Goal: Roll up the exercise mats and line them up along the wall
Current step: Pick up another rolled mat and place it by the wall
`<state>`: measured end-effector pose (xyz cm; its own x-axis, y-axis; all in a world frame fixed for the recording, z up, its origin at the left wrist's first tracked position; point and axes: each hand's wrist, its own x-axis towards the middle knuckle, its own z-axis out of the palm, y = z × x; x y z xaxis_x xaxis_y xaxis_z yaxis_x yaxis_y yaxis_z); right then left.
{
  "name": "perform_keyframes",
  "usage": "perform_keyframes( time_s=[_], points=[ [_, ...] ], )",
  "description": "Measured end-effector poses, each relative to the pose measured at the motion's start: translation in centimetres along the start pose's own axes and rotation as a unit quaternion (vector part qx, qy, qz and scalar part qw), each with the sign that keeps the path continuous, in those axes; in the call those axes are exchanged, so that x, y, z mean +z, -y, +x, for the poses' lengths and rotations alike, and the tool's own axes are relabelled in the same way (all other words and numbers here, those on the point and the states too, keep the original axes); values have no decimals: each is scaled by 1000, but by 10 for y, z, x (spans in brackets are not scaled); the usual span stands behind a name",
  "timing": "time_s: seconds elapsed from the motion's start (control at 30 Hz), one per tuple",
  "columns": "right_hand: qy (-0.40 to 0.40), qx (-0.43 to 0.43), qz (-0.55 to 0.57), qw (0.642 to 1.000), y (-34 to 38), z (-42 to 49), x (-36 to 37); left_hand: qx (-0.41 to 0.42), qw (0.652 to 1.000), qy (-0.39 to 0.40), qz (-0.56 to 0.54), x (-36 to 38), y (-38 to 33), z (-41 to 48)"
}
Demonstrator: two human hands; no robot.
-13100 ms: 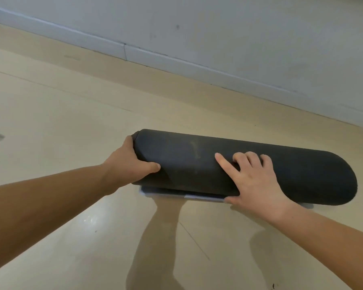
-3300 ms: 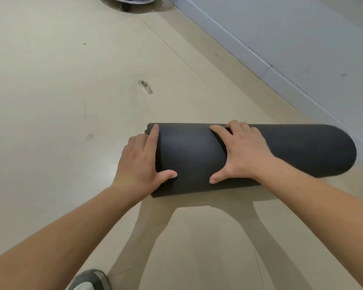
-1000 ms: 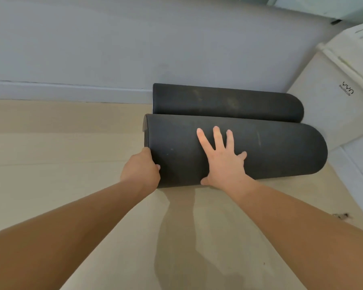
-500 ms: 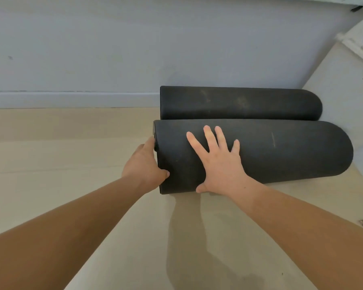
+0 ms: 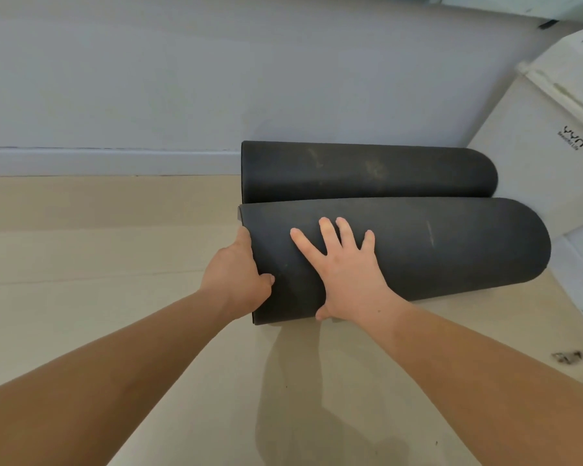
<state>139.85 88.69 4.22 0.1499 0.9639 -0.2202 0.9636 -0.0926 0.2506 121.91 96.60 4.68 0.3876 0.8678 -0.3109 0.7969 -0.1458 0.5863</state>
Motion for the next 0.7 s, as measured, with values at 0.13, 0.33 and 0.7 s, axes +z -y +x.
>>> perform_keyframes(
  time_s=[0.13, 0.33, 0.7],
  points=[
    [5, -9, -5, 1000, -6, 4, -2, 2, 1000, 14, 17, -3, 2, 7],
    [-3, 22, 2, 1000, 2, 0, -6, 3, 1000, 27, -1, -6, 9, 1],
    [-60, -63, 102, 991, 50, -38, -42, -18, 998, 64, -5, -15, 36, -36]
  ],
)
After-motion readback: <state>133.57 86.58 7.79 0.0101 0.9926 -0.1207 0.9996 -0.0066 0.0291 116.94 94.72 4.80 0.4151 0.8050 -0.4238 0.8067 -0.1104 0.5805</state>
